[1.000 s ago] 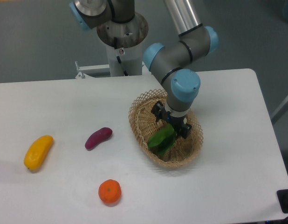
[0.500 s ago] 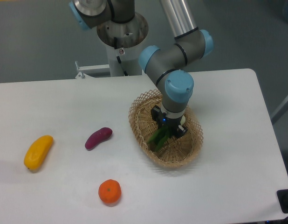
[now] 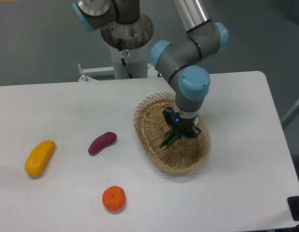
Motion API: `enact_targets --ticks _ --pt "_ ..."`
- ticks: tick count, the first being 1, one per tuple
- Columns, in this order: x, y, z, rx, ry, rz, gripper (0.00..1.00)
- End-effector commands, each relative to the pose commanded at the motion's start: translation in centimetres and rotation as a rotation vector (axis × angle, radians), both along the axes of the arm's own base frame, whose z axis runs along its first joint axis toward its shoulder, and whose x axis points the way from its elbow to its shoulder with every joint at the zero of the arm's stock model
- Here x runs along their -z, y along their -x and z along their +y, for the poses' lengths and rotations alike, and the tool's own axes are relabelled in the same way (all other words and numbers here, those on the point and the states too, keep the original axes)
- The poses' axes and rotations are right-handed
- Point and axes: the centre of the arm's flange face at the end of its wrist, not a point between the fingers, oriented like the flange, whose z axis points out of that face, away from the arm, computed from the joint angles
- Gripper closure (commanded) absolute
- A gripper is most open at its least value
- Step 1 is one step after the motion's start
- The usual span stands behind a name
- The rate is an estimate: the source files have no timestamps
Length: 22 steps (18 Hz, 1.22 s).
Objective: Pick up the green vegetable from the basket
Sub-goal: 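Lift the bok choy out of the basket and carry it beside the basket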
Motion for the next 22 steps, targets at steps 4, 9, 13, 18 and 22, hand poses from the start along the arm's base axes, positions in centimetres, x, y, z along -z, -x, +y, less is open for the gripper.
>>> enact_targets --ticks 4,9,13,18,22 --pt "-2.5 3.9 -1.3 -0.055 -0.048 0.025 0.91" --pt "-4.7 7.9 -3.3 -0.075 -0.103 0.057 0.90" --pt "-5.0 10.7 -5.0 -0.111 -0.102 0.073 0.90" --pt "-5.3 12.8 -6.5 -0.099 -0.100 0.074 0.90" --pt "-5.0 13.7 -6.9 -0.093 -0.100 0.079 0.90"
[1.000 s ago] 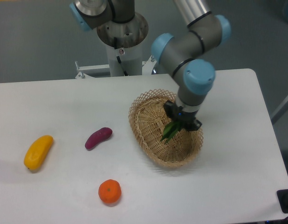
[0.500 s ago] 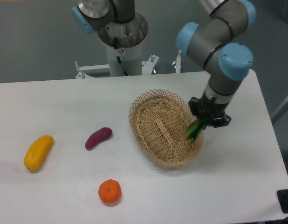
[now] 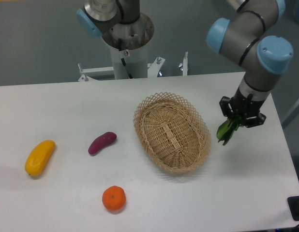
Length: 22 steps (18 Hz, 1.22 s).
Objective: Pick up the green vegetable from the basket
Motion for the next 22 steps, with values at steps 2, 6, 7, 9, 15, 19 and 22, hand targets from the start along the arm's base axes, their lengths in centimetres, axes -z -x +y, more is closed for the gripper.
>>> enact_targets --ticks 2,6,7,9,15,19,22 --pt "-0.02 0.15 0.05 -0.002 -0.001 0.001 0.90" --pt "0.06 0.28 0.07 0.000 0.001 0.005 0.89" --pt "0.10 0.50 0.25 0.001 -0.001 0.011 0.89" --pt "-0.02 0.51 0.33 0.003 0.002 0.014 0.88" --pt "0.17 0.53 0.46 0.013 0.049 0.026 0.88" --pt "0.17 0.53 0.46 0.013 0.049 0.026 0.88" --pt "0.17 0.52 0.47 0.012 0.048 0.026 0.88"
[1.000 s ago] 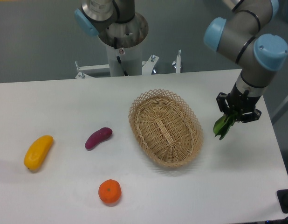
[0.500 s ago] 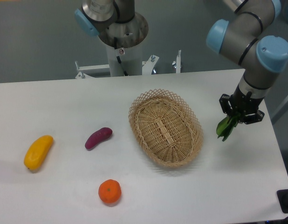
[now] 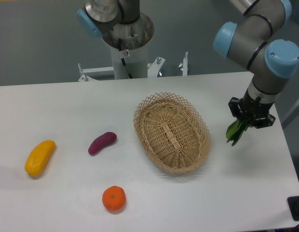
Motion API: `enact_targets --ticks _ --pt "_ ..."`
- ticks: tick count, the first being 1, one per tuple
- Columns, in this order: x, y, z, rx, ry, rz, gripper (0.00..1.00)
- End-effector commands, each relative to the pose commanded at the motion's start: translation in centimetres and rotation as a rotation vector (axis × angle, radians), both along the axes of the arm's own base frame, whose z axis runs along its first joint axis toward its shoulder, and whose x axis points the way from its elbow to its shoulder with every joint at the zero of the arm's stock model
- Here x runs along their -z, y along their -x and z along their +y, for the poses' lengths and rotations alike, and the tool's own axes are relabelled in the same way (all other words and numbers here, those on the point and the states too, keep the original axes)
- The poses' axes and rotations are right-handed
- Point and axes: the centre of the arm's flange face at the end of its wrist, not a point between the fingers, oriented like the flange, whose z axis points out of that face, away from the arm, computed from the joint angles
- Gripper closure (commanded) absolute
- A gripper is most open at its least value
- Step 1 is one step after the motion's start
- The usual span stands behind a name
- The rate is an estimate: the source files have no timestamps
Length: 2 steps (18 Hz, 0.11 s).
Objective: Pick up the green vegetable from the basket
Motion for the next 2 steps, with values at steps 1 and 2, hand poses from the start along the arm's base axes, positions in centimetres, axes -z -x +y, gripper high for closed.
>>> enact_targets --ticks 1,2 --pt "0.00 0.01 -0.01 0.000 0.001 0.001 0.88" --pt "0.00 0.01 -0.01 0.001 0.001 0.001 0.88"
